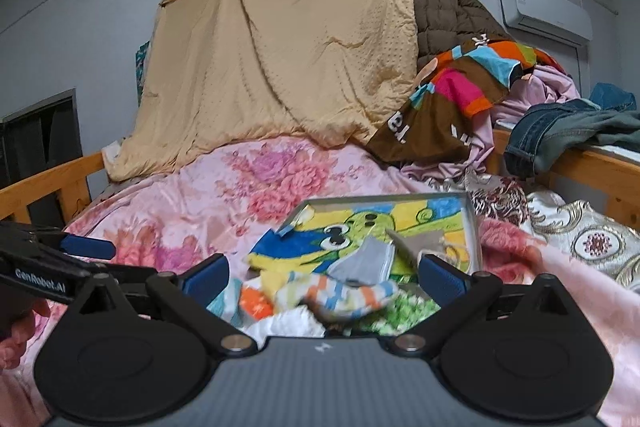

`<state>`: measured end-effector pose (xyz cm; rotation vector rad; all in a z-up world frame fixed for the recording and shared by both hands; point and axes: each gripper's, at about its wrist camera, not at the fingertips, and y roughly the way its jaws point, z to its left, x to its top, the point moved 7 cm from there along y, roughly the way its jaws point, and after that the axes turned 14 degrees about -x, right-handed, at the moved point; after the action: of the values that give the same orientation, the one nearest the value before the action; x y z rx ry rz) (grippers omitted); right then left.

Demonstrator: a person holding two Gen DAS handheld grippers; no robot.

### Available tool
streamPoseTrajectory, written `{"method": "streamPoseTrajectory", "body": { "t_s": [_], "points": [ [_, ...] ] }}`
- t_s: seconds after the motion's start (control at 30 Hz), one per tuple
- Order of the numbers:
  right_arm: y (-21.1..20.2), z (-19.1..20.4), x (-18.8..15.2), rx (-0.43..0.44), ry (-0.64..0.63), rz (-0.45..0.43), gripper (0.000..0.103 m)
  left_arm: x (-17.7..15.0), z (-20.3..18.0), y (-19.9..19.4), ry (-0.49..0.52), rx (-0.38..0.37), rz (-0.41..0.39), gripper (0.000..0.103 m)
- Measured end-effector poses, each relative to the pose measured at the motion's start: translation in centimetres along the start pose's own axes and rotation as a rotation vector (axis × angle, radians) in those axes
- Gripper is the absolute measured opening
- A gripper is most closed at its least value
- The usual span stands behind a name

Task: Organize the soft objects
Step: 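Move both tools back over the pile of items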

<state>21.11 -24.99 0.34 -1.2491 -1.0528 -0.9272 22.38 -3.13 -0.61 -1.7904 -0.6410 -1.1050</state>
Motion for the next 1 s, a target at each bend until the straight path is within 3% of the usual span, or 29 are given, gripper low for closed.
{"method": "streamPoseTrajectory", "body": {
  "t_s": [0.2, 0.47, 0.7, 1.0],
  "points": [
    [-1.0, 0.8, -2.1, -0.005, -0.016, 0.075, 0.103, -2.2, 0.4, -0.8, 0.072, -0.013, 0.061, 0.102],
    [0.3, 1.4, -4.5, -0.042, -0.071, 0.195, 0.103, -4.3, 1.5, 0.2, 0.094, -0.031, 0.135, 0.102],
    [2.3, 1.7, -6.5, -0.014, -0.053, 0.308, 0.103, -5.7, 2.5, 2.1, 0.147, 0.017, 0.233, 0.102],
    [3.8, 4.6, -9.0, 0.020, -0.220, 0.372, 0.103, -6.5, 3.2, 4.2, 0.130, 0.029, 0.311, 0.102]
  ]
}}
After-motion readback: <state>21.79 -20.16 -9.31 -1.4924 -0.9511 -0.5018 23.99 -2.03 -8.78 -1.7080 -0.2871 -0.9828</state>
